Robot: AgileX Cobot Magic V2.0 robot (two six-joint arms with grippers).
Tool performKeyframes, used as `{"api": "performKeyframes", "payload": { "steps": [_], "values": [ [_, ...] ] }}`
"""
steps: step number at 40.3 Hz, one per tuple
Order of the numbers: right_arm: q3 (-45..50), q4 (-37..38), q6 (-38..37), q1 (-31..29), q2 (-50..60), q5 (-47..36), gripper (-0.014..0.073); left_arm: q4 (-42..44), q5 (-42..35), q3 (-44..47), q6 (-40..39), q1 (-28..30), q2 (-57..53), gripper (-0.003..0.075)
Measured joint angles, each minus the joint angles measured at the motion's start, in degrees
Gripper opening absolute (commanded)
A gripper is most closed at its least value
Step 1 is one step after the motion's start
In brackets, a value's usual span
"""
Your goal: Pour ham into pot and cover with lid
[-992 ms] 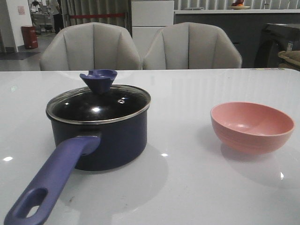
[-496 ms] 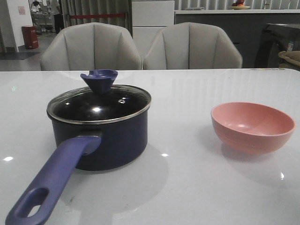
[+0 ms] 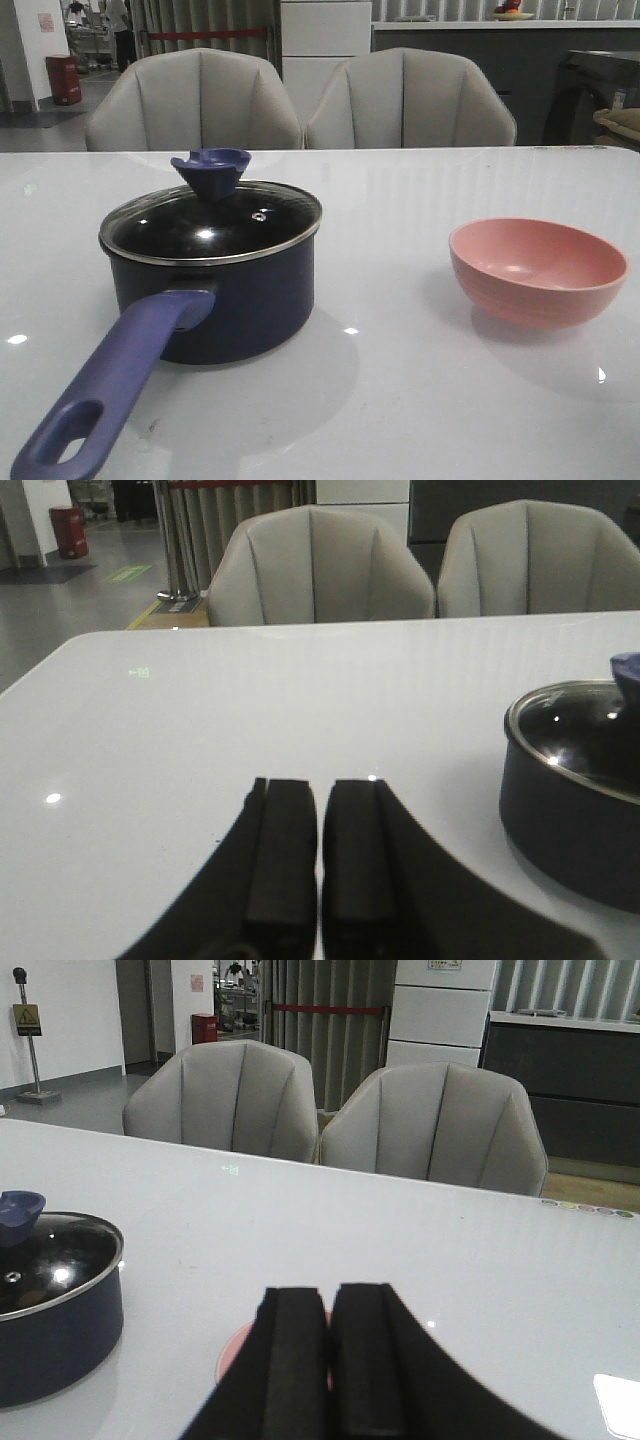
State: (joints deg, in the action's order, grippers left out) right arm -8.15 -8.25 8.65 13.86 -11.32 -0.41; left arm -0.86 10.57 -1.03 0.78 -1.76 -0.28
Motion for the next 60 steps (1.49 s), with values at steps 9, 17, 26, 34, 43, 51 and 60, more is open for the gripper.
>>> {"api": "performKeyframes", "payload": {
  "steps": [9,17,26,34,43,51,60],
  "values": [
    [0.0,0.0,0.0,0.0,0.0,0.0,0.015,0.0,-4.0,1.4,0.0,0.5,0.0,0.0122],
    [0.0,0.0,0.0,0.0,0.0,0.0,0.015,0.0,-4.2,1.4,0.0,0.5,0.0,0.0122],
    [0.0,0.0,0.0,0.0,0.0,0.0,0.015,0.0,-4.4,1.4,0.0,0.5,0.0,0.0122],
    [0.0,0.0,0.0,0.0,0.0,0.0,0.015,0.0,-4.4,1.4,0.0,0.5,0.0,0.0122],
    [0.0,0.0,0.0,0.0,0.0,0.0,0.015,0.0,-4.4,1.4,0.0,0.5,0.0,0.0122],
    [0.0,0.0,0.0,0.0,0.0,0.0,0.015,0.0,-4.4,1.4,0.0,0.5,0.0,0.0122],
    [2.2,0.0,0.0,-0.6,1.0,-0.6,0.015,0.0,-4.4,1.4,0.0,0.5,0.0,0.0122]
  ]
}}
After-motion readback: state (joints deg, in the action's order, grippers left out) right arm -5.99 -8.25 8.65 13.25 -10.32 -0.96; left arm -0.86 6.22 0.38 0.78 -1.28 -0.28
